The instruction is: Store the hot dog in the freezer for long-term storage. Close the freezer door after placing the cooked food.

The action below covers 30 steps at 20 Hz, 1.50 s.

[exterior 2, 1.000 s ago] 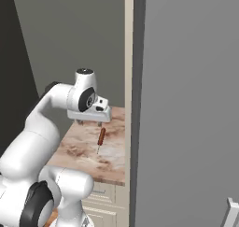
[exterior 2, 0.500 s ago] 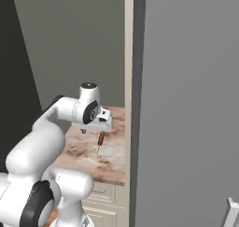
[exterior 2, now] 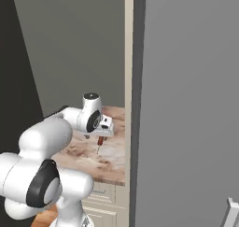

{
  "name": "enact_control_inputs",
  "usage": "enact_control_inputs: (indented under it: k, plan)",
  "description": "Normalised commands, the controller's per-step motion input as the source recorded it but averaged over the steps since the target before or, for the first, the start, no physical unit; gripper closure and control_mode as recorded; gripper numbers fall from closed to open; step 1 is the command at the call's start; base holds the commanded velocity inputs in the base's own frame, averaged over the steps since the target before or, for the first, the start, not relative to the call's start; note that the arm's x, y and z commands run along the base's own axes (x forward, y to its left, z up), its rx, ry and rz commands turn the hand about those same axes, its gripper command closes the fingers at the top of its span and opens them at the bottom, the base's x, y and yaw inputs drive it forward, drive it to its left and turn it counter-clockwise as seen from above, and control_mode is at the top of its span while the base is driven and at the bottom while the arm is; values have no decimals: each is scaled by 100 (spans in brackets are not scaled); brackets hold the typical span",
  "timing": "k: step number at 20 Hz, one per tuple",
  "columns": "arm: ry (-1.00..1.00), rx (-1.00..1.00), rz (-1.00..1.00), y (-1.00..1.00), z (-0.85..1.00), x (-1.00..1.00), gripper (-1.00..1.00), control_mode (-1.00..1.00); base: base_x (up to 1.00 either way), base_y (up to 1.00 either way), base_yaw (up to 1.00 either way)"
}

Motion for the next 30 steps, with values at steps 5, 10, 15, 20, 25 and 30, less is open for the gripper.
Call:
enact_control_inputs:
  k: [5, 10, 15, 20, 25, 30]
  plan:
    - [0, -1, 0, -1, -42, 30, -100, -100, 0, 0, 0]
    - [0, -1, 0, -3, -35, 31, -100, -100, 0, 0, 0]
    - [0, 0, 0, -8, -25, 28, -100, -100, 0, 0, 0]
    - [0, 0, 0, -1, -20, 24, -100, -100, 0, 0, 0]
    - [0, 0, 0, 0, -17, 15, -100, -100, 0, 0, 0]
    - [0, 0, 0, 0, -20, 6, -100, -100, 0, 0, 0]
